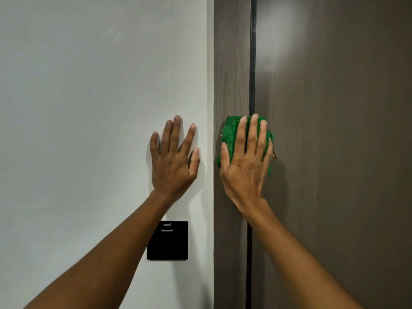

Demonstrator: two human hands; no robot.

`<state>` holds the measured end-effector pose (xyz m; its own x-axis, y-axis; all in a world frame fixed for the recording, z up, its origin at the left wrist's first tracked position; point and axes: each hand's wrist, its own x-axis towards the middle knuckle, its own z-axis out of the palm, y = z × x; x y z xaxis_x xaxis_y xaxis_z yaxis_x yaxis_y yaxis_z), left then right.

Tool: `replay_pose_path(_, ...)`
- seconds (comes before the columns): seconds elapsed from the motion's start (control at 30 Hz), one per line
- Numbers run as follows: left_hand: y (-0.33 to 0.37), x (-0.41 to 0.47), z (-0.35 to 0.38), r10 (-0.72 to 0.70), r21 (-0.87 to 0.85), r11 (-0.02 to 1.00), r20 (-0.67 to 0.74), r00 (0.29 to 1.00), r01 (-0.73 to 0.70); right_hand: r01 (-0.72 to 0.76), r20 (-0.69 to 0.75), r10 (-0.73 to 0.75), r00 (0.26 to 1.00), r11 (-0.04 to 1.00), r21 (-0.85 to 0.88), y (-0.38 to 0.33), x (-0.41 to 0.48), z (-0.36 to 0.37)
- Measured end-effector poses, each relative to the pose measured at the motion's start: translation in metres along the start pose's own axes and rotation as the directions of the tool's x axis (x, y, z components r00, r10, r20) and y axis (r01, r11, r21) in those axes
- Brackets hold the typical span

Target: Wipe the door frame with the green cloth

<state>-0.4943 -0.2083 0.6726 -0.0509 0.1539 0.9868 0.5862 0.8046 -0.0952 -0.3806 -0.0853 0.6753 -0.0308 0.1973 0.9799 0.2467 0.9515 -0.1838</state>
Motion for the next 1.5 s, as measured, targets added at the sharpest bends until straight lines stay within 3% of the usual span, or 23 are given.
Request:
replay_pose_path(0.17,0.000,0.000,0.000,0.004,-0.008,1.000,0.001,1.000,-0.004,0.179,0.077,-0.173,0.982,0.980,-0.084,0.010,-0.048,0.002)
replay_pose_path(0.27,0.000,0.000,-0.001,0.015,-0.002,1.000,-0.004,1.000,-0.015,0.099,0.080,-0.095,0.992,0.994,-0.053,0.022,-0.053,-0.002)
replay_pose_path(0.43,0.002,-0.002,-0.001,0.006,-0.005,1.000,0.012,1.000,-0.006,-0.058,0.015,0.057,0.998,0.997,0.042,-0.004,0.022,-0.003)
replay_pose_path(0.6,0.002,-0.002,-0.004,0.015,-0.032,0.999,0.024,1.000,-0.014,0.291,0.060,-0.286,0.956,0.954,-0.079,-0.007,0.005,0.001)
replay_pose_path(0.67,-0.001,0.000,-0.006,0.010,-0.019,1.000,0.022,1.000,-0.009,0.348,0.086,-0.340,0.936,0.932,-0.104,0.009,-0.019,-0.002)
replay_pose_path(0.83,0.004,0.003,-0.003,0.023,0.014,1.000,0.012,1.000,-0.023,0.068,0.013,-0.067,0.998,0.997,-0.045,0.013,0.025,-0.007)
replay_pose_path(0.9,0.005,0.003,-0.004,0.020,0.016,1.000,0.019,1.000,-0.021,0.022,0.025,-0.022,0.999,1.000,-0.007,-0.007,0.056,-0.010)
replay_pose_path(1.03,0.002,0.010,-0.011,0.005,-0.014,1.000,0.047,0.999,-0.004,0.341,0.105,-0.332,0.937,0.936,-0.084,-0.012,0.059,-0.009)
replay_pose_path(1.1,-0.001,0.021,-0.016,0.016,-0.029,0.999,0.049,0.999,-0.014,0.427,0.130,-0.414,0.901,0.900,-0.089,0.004,0.061,-0.011)
replay_pose_path(1.27,-0.012,0.083,-0.026,0.037,-0.010,0.999,0.030,0.999,-0.037,0.141,0.029,-0.141,0.990,0.990,-0.010,-0.017,0.109,-0.003)
replay_pose_path(1.37,-0.012,0.122,-0.030,0.045,-0.035,0.998,0.015,0.999,-0.044,0.145,-0.002,-0.145,0.989,0.989,-0.023,-0.031,0.141,-0.001)
replay_pose_path(1.5,-0.012,0.152,-0.027,-0.052,-0.116,0.992,-0.002,0.999,0.052,0.124,-0.041,-0.123,0.992,0.992,0.025,-0.040,0.185,0.001)
